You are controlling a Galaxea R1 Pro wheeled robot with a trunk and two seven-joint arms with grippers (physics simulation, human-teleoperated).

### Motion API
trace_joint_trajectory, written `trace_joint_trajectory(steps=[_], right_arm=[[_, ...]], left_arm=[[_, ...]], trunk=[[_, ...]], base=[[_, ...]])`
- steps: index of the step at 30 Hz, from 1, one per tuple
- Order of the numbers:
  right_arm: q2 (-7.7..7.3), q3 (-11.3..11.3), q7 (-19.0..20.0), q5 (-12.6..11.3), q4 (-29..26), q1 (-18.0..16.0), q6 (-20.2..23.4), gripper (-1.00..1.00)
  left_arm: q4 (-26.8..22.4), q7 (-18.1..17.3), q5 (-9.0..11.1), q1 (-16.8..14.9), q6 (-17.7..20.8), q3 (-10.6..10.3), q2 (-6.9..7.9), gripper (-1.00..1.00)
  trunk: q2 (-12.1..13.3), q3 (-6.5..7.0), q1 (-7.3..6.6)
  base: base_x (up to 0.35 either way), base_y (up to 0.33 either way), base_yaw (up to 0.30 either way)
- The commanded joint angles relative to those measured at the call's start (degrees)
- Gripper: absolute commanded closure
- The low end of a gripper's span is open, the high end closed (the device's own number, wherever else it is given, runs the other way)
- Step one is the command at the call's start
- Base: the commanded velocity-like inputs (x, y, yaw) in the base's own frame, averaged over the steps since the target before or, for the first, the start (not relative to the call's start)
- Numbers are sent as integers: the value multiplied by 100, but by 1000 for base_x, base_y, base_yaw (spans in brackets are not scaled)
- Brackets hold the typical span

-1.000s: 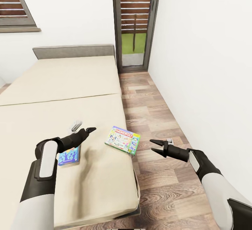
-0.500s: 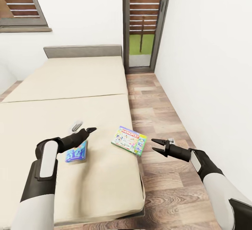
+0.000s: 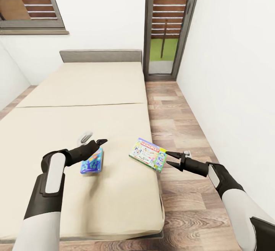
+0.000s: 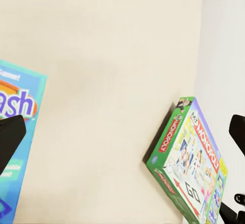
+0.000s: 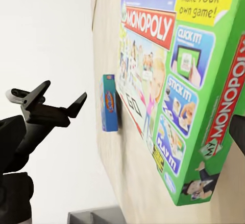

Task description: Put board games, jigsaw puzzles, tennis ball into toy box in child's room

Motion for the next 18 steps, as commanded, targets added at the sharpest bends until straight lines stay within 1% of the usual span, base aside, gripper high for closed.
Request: trace_joint_trajectory(steps=[1, 18], right_arm=[[0, -6, 7, -12, 2, -3, 33, -100], [-12, -6, 8, -13, 27, 5, 18, -100]], left_arm=[[-5, 59, 61, -5, 29, 10, -6, -100], [-4, 59, 61, -2, 28, -26, -10, -100]], trunk=[[-2, -3, -1], [-2, 0, -1]], base=[[0, 0, 52], [0, 0, 17]])
